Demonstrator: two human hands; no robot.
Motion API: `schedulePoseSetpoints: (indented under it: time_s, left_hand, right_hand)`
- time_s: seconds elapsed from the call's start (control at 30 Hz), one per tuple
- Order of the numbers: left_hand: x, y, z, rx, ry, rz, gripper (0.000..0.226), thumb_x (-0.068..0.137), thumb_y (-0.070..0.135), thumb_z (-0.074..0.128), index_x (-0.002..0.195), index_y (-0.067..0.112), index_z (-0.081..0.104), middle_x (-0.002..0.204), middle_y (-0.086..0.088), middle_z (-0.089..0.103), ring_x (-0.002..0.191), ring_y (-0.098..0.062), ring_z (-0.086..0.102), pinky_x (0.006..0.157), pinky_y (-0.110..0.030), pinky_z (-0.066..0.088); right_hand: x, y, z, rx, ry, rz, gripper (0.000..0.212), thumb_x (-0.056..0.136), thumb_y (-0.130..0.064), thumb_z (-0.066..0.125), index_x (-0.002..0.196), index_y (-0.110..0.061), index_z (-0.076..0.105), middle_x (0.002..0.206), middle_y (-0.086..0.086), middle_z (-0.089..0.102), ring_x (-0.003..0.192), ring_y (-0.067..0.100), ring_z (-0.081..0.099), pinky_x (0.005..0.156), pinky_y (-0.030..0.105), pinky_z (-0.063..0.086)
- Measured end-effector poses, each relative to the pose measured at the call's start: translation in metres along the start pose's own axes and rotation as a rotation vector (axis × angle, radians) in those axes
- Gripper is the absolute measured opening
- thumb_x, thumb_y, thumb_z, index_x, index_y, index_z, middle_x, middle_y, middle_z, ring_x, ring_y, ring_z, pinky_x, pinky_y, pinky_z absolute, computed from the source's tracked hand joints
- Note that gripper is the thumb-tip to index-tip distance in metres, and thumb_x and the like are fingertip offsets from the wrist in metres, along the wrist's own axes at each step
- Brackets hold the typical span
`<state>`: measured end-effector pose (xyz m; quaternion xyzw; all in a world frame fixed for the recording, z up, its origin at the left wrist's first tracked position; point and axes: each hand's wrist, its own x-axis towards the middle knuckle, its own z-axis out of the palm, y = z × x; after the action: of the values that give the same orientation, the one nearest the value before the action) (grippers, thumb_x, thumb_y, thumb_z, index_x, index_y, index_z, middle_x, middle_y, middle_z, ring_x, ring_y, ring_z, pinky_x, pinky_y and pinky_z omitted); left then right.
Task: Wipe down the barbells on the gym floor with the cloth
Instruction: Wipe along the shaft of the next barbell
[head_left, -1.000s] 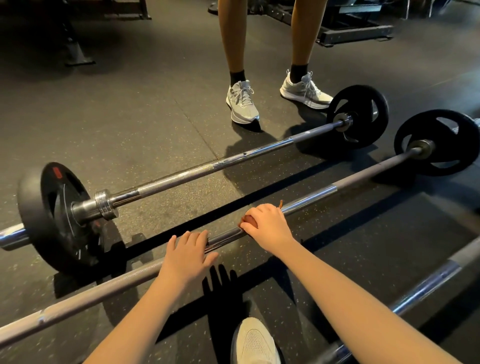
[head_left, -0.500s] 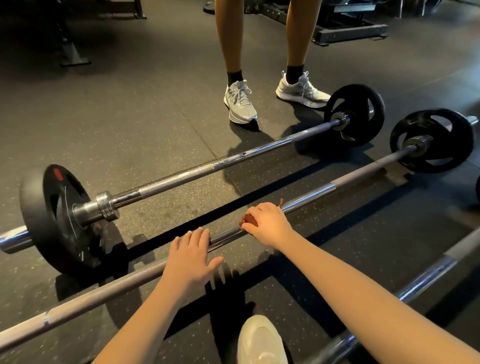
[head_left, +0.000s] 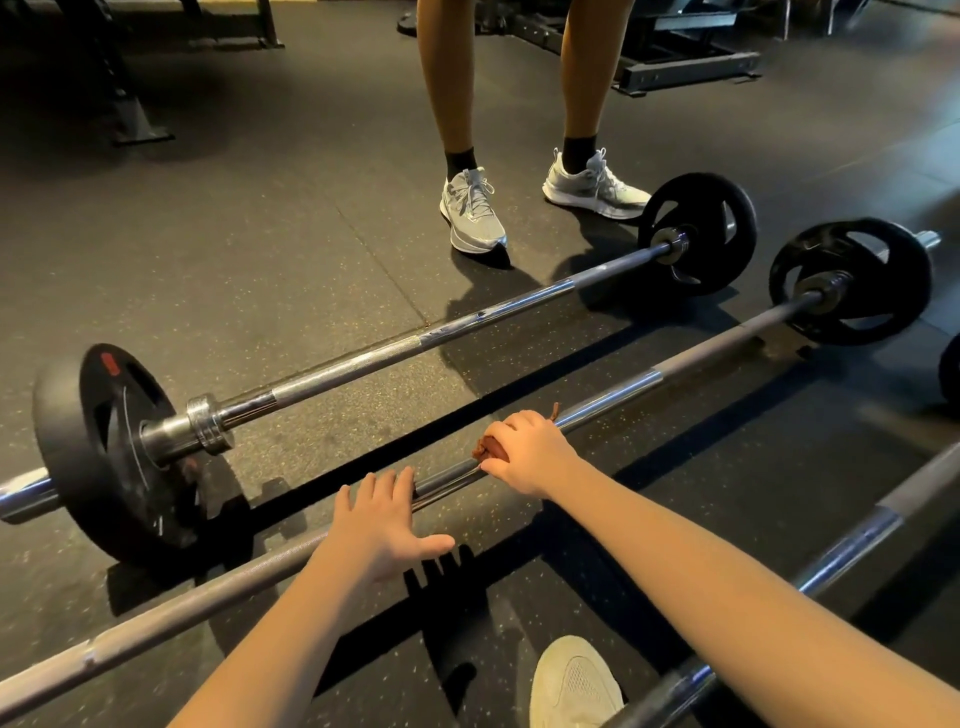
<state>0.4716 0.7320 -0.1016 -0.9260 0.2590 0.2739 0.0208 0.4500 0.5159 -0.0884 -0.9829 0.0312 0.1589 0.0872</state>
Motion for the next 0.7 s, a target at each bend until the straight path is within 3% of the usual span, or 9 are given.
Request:
schedulePoseSetpoints:
  time_s: [0.2,0.33,0.43,0.6,0.7]
  left_hand:
    - [-0.001,0.006,0.004,-0.013,0.041,-0.002,0.097,0.085,0.077,0.03,0.154,0.018,-0.002,0.161,-0.005,0.004,0.147,-0.026,0.005,0.118,-0.047,0.005]
    - [0.0,0.006,0.001,-0.016,0.02,-0.035,0.109,0.07,0.087,0.013,0.154,0.019,0.0,0.161,-0.004,0.004,0.147,-0.024,0.006,0.118,-0.046,0.006]
    - [0.0,0.006,0.001,-0.02,0.035,-0.032,0.09,0.088,0.074,0.025,0.154,0.019,0.0,0.161,-0.004,0.004,0.148,-0.024,0.005,0.118,-0.046,0.005]
    - [0.006,0.01,-0.005,-0.068,-0.092,-0.095,0.082,0.092,0.07,0.017,0.154,0.02,-0.005,0.162,-0.006,-0.002,0.148,-0.028,-0.005,0.119,-0.047,-0.002]
    - [0.01,0.015,-0.007,-0.086,-0.08,-0.145,0.081,0.093,0.069,0.015,0.154,0.02,-0.006,0.162,-0.007,-0.005,0.148,-0.029,-0.008,0.119,-0.046,-0.002]
  right_hand:
    - [-0.001,0.005,0.001,0.016,0.014,-0.021,0.05,0.097,-0.048,0.047,0.137,-0.018,0.045,0.139,0.008,0.047,0.131,0.027,0.037,0.11,0.041,0.032]
    - [0.006,0.012,-0.001,0.039,-0.002,-0.046,0.051,0.097,-0.049,0.046,0.138,-0.019,0.044,0.138,0.007,0.049,0.129,0.026,0.04,0.108,0.041,0.033]
    - [0.009,0.01,0.0,0.035,0.017,-0.043,0.051,0.097,-0.05,0.046,0.137,-0.018,0.045,0.137,0.008,0.05,0.127,0.027,0.042,0.107,0.041,0.034]
    - [0.0,0.016,0.009,0.078,0.095,-0.111,0.048,0.097,-0.047,0.049,0.136,-0.019,0.048,0.136,0.007,0.051,0.128,0.025,0.04,0.108,0.042,0.033]
    - [0.006,0.024,-0.002,0.054,0.02,-0.144,0.048,0.097,-0.048,0.047,0.136,-0.019,0.048,0.132,0.007,0.053,0.123,0.025,0.045,0.104,0.04,0.037]
